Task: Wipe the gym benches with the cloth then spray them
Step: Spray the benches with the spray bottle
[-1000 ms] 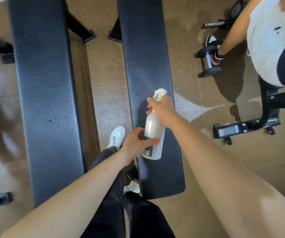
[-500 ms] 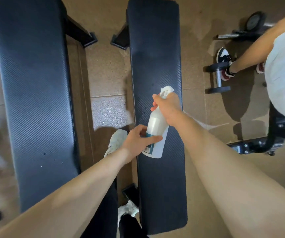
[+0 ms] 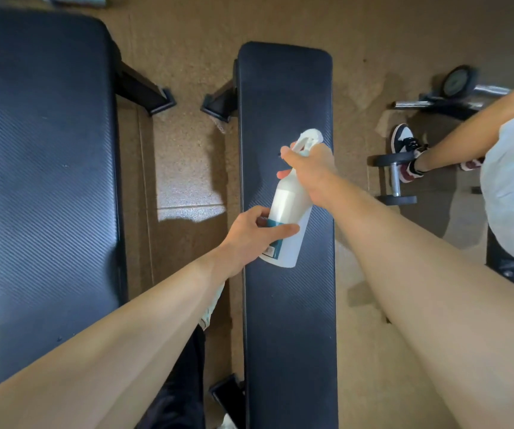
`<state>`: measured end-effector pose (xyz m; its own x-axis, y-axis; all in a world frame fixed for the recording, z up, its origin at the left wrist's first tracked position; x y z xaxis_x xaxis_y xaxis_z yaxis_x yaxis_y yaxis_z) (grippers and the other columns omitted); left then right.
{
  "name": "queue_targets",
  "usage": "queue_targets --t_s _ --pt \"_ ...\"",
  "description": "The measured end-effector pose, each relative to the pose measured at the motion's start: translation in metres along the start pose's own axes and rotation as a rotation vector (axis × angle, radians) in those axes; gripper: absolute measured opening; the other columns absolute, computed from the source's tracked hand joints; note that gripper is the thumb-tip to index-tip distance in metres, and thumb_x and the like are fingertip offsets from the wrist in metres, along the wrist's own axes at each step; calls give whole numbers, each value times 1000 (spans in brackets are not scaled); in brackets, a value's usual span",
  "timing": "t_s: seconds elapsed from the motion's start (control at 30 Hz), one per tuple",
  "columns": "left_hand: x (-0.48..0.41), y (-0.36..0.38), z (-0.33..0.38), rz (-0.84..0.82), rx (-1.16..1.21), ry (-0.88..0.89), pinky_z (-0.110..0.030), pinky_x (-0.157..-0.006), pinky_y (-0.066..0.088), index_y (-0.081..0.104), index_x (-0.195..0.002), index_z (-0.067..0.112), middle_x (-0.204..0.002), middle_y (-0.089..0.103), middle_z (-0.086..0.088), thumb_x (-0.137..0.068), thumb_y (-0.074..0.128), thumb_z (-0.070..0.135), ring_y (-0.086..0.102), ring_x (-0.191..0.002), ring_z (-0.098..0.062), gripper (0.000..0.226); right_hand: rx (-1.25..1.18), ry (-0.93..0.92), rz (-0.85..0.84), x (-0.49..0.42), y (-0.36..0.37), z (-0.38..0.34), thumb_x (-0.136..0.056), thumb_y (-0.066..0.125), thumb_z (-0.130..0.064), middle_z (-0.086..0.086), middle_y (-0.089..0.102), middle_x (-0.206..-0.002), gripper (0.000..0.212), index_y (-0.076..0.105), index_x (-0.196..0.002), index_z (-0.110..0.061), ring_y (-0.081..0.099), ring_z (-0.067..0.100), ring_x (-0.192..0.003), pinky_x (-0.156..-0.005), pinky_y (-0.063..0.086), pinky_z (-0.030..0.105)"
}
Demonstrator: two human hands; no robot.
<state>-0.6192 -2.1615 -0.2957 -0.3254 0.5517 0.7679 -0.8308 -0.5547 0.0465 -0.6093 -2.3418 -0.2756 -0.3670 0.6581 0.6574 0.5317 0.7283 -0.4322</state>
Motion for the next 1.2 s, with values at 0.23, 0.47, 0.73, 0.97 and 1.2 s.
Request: queue_targets --t_s 0.23,0.47,0.73,0.97,1.2 --pt "-38 -13 36 22 -24 59 -29 -85 57 59 -122 23 -111 66 5 -80 84 46 65 -100 -12 53 8 -16 139 -32 -15 -30 -97 65 -39 -3 72 -84 27 63 -105 -13 71 8 -57 -62 54 27" --pt "-55 -8 48 14 16 69 -29 -80 56 61 -118 23 -109 67 3 -80 84 45 66 -99 -14 49 -22 -62 133 -51 -24 -38 -96 68 -36 -3 73 -101 27 62 -116 -19 74 11 -62 -70 60 31" --pt "-54 -2 42 -53 -17 11 -31 -79 56 67 -118 24 -107 69 1 -79 87 40 67 -96 -14 47 -119 30 233 -42 -40 -8 -98 64 -31 -4 71 -90 25 61 -117 -15 69 7 -49 -55 52 22" --pt "-25 -6 12 70 56 21 -26 -73 53 63 -112 22 -105 67 0 -76 88 41 66 -96 -15 48 25 -54 35 -30 2 -13 -97 65 -34 0 70 -77 25 62 -99 -9 69 9 -49 -49 48 19" --pt "-8 6 -17 37 65 -1 -23 -78 54 58 -103 32 -104 66 5 -80 85 43 65 -96 -9 37 44 -25 -13 -16 8 12 -95 68 -33 -1 72 -99 28 61 -116 -15 74 14 -57 -50 50 21"
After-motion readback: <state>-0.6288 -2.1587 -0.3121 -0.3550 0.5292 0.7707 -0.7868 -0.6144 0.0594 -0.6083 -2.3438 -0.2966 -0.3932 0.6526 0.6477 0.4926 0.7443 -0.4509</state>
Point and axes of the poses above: each hand's wrist, its own x-axis away from the middle knuckle, its own y-axis out of the palm, z = x × y, the point moved 7 cm from there along -x, towards the middle knuckle
